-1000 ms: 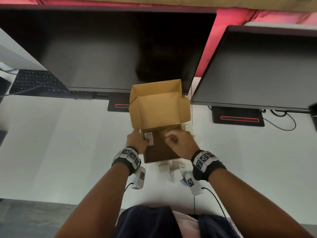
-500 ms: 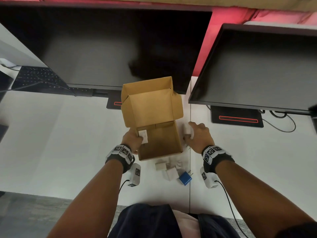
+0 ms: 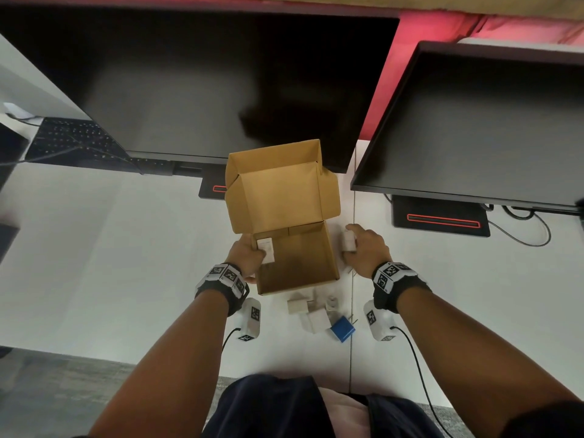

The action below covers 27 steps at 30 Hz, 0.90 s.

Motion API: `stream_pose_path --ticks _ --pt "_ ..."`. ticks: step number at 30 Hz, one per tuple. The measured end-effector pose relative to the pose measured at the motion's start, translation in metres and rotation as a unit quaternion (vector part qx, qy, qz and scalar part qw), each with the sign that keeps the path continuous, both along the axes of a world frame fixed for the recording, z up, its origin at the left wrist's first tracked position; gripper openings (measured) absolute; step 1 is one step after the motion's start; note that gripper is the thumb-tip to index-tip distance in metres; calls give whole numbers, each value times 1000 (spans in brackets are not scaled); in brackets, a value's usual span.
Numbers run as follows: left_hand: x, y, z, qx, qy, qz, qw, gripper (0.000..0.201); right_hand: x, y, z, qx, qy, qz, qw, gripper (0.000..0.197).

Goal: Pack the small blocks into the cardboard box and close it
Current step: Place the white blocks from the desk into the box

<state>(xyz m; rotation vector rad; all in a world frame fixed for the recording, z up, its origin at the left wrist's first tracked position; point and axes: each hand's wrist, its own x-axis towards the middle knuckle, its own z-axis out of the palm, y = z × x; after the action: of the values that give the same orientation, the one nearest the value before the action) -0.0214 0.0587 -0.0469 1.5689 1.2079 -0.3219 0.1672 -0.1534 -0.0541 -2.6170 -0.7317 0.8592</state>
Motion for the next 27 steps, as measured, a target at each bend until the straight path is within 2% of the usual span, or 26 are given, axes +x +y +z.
stream_pose_path --ticks 3,5,8,11,14,17,19,21,24,27 --pt "0 0 -1 1 0 -5 1000 34 0 -1 3 11 6 -2 1000 48" --pt "0 1 -1 2 -2 -8 1000 33 -2 -3 7 88 -2 -45 995 48" --pt "-1 1 -2 -12 -1 6 1000 34 -15 -5 20 225 -38 -79 970 50" --pt "-2 1 -2 -20 -1 10 1000 33 -42 -1 38 272 -49 -23 961 54" --pt "-2 1 -4 -24 -10 12 1000 34 -63 16 44 223 -26 90 970 55" --pt "-2 3 -6 -25 -20 11 999 34 -75 44 37 118 -3 176 977 58" --pt "-2 4 -8 -24 -21 9 999 33 -78 63 26 51 3 187 981 62" --pt "-3 5 -9 -18 -22 2 1000 33 -80 78 15 22 -3 189 982 58" --pt "-3 6 -10 -14 -24 -3 1000 33 -84 92 2 13 -25 186 982 45" --pt "-3 6 -10 -11 -20 -10 1000 35 -87 96 -6 36 -32 142 989 37"
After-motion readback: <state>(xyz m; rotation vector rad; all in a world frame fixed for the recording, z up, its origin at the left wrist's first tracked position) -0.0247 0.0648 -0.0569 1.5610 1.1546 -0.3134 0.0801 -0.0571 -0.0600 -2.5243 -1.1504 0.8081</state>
